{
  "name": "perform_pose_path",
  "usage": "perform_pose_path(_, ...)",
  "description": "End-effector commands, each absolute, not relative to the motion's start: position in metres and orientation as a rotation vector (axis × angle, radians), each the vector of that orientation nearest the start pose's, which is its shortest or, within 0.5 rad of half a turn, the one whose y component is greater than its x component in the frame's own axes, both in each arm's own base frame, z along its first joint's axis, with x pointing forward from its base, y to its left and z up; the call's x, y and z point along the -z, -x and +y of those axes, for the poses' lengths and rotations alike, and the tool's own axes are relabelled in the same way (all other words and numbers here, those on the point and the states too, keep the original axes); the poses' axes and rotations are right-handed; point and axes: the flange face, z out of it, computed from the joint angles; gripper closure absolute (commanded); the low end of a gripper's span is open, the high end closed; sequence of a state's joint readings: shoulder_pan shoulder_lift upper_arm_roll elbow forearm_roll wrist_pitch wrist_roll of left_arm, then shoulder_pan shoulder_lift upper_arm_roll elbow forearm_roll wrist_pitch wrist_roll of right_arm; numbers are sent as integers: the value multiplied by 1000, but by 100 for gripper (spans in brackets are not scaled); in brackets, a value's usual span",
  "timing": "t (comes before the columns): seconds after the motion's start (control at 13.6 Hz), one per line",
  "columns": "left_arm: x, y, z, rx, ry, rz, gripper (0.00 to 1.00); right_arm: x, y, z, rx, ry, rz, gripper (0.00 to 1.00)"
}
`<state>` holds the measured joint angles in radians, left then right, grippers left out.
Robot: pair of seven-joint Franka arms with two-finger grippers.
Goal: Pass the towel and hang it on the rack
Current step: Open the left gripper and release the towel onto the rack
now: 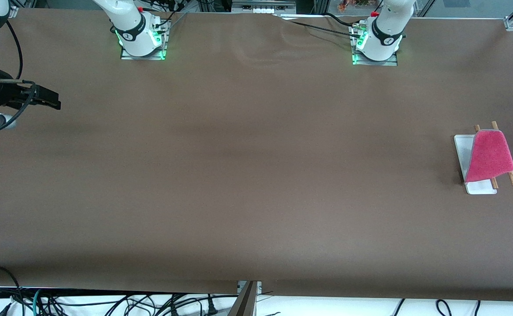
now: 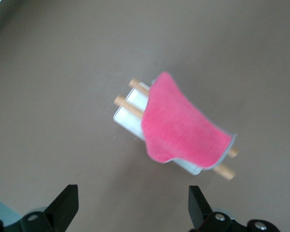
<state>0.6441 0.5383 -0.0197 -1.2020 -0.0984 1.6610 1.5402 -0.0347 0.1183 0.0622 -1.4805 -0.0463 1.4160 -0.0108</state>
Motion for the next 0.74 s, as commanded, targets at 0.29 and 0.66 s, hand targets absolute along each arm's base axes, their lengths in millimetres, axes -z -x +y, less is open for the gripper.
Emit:
perform_pose_path(0.29,-527,-629,201,-192,3093,1030,0,-591,-572,11,-258,3173,-81,0)
perform_pose_path(0.66,-556,-629,67,-263,3117,655,0,-591,-572,11,-258,3173,-79,0)
